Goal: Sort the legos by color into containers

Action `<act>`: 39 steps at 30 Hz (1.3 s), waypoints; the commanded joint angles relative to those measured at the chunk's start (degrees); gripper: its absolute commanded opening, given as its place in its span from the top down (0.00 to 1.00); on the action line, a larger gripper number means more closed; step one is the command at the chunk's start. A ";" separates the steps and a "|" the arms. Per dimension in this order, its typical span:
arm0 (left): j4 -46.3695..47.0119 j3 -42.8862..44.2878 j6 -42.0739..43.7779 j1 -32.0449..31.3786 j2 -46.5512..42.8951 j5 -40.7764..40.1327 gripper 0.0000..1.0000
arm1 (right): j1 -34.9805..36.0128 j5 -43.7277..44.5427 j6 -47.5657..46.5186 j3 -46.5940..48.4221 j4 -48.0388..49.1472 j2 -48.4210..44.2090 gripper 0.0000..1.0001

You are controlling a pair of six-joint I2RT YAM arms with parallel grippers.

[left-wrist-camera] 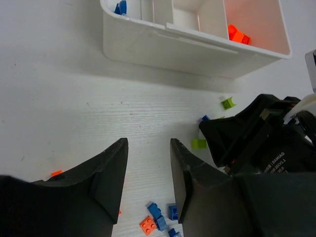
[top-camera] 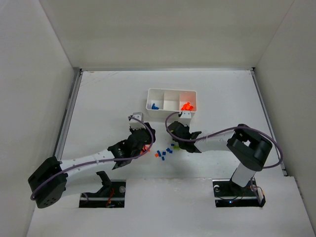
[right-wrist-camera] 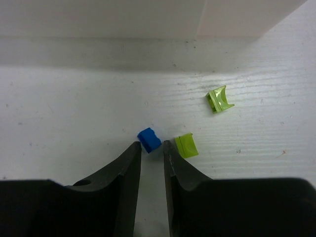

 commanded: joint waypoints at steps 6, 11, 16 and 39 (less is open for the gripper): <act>-3.83 -2.51 -4.57 -4.86 -2.93 -5.39 0.64 | -0.68 -0.52 0.43 1.43 1.11 0.55 0.80; -4.18 -2.95 -4.93 -6.89 -3.20 -5.74 0.64 | -0.59 -0.43 -1.07 0.55 1.21 -3.49 0.82; -4.18 -3.30 -5.36 -7.77 -3.29 -6.44 0.64 | -1.47 -1.13 -2.39 1.52 0.33 -2.09 0.66; -3.21 -3.04 -3.96 -6.71 -3.20 -6.00 0.64 | -4.89 -3.68 -4.40 3.28 2.79 2.23 0.76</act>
